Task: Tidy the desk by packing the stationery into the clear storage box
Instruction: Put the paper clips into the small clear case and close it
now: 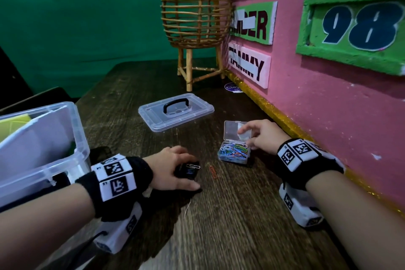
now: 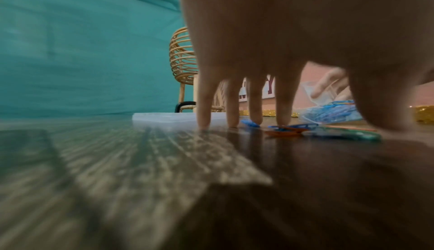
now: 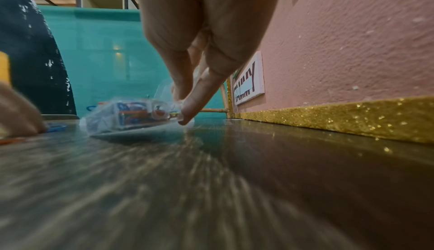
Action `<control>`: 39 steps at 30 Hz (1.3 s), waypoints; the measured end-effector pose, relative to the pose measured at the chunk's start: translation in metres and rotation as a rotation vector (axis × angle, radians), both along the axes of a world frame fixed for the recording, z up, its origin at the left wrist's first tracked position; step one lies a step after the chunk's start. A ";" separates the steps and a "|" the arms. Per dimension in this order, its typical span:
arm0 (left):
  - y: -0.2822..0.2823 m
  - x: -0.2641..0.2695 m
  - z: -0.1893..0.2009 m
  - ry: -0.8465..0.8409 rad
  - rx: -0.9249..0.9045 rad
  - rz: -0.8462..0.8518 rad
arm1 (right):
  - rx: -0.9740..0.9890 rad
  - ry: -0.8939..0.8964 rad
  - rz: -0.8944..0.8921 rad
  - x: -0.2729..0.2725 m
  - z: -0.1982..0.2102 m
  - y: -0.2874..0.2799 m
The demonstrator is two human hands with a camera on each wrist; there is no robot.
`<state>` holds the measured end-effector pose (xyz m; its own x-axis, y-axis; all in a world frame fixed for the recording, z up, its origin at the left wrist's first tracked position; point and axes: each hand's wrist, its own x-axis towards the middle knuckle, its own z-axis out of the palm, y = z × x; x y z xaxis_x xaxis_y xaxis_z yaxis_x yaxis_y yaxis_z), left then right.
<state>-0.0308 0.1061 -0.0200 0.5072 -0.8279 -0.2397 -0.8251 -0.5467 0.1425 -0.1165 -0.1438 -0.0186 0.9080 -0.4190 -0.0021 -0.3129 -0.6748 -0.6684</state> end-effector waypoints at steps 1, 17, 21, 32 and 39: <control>0.002 0.000 -0.001 -0.003 0.006 -0.004 | 0.004 0.001 -0.002 0.000 0.000 0.000; -0.015 -0.001 0.007 0.035 -0.137 0.016 | 0.013 0.013 0.018 -0.001 0.003 0.004; -0.027 -0.004 0.012 0.005 -0.226 0.000 | 0.017 0.014 0.018 0.000 0.003 0.004; -0.095 -0.013 0.019 -0.095 -0.387 -0.090 | -0.002 -0.011 0.052 -0.002 0.002 0.004; -0.083 -0.004 0.011 -0.157 -0.256 0.076 | -0.053 0.040 0.076 -0.003 0.003 0.004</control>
<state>-0.0345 0.0232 -0.0088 0.5846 -0.8092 0.0582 -0.8058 -0.5708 0.1577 -0.1196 -0.1401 -0.0152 0.9367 -0.3497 -0.0188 -0.2856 -0.7316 -0.6190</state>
